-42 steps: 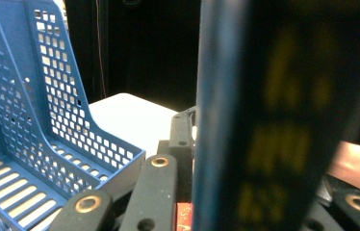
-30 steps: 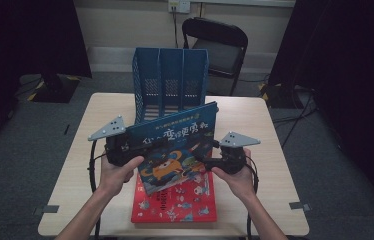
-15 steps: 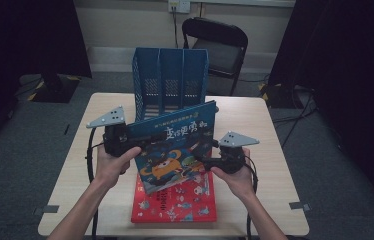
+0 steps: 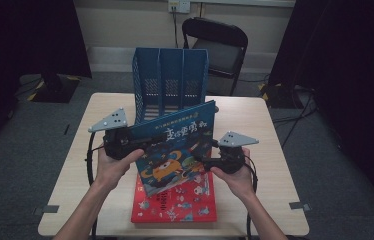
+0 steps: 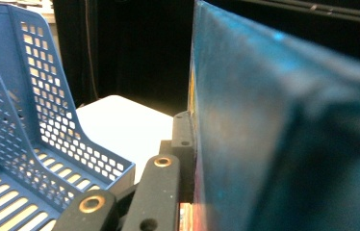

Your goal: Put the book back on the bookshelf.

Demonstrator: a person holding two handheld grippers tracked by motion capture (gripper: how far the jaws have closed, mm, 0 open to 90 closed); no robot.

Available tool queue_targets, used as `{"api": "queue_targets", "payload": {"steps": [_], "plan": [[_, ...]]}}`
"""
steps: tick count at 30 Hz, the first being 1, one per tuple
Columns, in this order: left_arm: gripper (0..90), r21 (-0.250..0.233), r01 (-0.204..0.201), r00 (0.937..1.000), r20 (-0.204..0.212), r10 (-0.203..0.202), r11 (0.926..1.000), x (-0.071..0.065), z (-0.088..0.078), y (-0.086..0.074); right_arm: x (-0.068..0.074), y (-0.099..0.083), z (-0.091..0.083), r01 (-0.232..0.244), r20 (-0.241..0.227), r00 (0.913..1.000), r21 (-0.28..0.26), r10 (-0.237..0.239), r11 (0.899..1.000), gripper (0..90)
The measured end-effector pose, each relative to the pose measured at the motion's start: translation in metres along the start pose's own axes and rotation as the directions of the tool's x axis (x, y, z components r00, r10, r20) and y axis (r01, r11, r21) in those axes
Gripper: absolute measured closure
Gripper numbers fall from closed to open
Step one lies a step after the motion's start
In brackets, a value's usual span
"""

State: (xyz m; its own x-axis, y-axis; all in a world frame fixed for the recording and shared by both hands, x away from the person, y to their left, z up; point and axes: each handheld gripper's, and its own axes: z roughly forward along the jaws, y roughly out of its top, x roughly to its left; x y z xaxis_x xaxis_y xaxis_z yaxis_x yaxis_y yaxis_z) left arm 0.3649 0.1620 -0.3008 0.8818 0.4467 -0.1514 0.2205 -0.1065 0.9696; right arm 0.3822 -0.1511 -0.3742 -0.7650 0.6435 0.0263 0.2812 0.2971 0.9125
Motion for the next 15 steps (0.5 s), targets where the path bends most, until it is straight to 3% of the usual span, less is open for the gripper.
{"api": "queue_targets", "payload": {"steps": [6,15], "plan": [[82.9,-0.004,0.009,0.9996,-0.026,-0.01,0.9999,-0.0034,-0.0007,-0.0009,-0.0028,-0.0011,0.0001,-0.011,-0.011,0.9999,-0.006,0.011,1.0,32.4],[83.2,0.006,0.047,0.9976,-0.052,-0.046,0.9989,0.0037,-0.0059,0.0022,-0.0106,-0.0036,-0.0064,-0.027,-0.005,0.9996,-0.008,0.027,1.0,36.7]]}}
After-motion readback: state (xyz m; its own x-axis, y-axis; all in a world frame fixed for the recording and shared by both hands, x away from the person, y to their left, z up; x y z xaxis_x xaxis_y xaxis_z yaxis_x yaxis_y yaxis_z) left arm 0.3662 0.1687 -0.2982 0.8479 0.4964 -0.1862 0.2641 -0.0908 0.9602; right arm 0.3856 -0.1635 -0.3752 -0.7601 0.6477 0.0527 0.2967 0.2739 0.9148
